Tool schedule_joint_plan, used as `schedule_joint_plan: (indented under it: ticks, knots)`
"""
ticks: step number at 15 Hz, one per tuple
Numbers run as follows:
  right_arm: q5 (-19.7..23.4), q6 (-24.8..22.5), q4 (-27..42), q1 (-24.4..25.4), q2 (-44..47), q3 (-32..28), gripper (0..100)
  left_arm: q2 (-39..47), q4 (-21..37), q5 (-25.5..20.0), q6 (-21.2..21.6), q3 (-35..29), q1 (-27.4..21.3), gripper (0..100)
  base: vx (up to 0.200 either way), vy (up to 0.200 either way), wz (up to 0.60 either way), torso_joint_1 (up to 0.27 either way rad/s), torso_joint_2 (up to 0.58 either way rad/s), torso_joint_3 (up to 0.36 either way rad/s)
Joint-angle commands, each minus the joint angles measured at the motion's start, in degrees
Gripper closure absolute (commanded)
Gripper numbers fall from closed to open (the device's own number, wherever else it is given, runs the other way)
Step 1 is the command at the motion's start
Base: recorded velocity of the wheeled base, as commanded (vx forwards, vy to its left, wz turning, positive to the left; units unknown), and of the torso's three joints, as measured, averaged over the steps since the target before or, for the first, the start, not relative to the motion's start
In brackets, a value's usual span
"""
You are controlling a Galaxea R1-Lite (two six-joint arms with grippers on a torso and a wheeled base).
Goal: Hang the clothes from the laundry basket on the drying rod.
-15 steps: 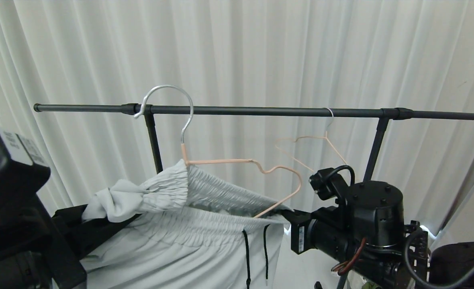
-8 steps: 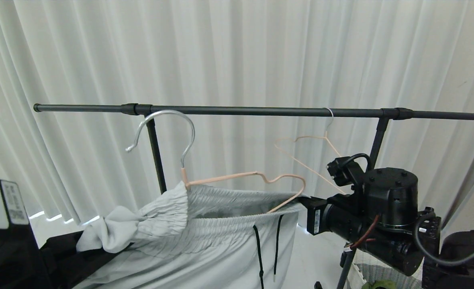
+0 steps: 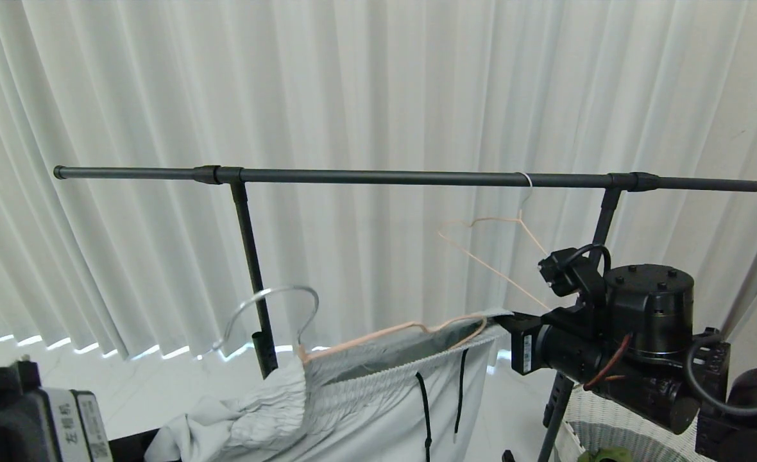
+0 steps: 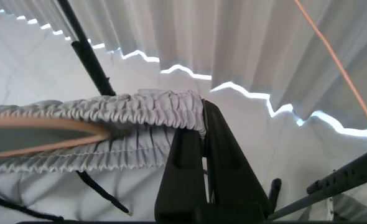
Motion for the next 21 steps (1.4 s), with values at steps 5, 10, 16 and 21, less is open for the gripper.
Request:
schedule_joint_plan:
  ticks: [5,10,16,21]
  knots:
    - [4.21,-8.58,-0.04,1.16,-1.35,2.12,100,4.4,0.11,-0.43,1.18,3.23,0.27,100,0.0,0.0,0.0,0.0,0.0,0.0]
    - [4.56,-11.3,5.32,7.14,-5.04,1.85,100,9.49,0.02,7.92,1.09,2.97,3.79,100,0.0,0.0,0.0,0.0,0.0,0.0]
    - [4.56,-11.92,8.22,17.51,-7.68,1.5,100,11.25,-2.44,11.88,0.39,1.38,4.14,100,0.0,0.0,0.0,0.0,0.0,0.0]
    - [4.47,-12.01,8.31,21.46,-8.3,1.85,0,10.9,-4.02,13.72,0.3,1.21,4.05,100,0.0,0.0,0.0,0.0,0.0,0.0]
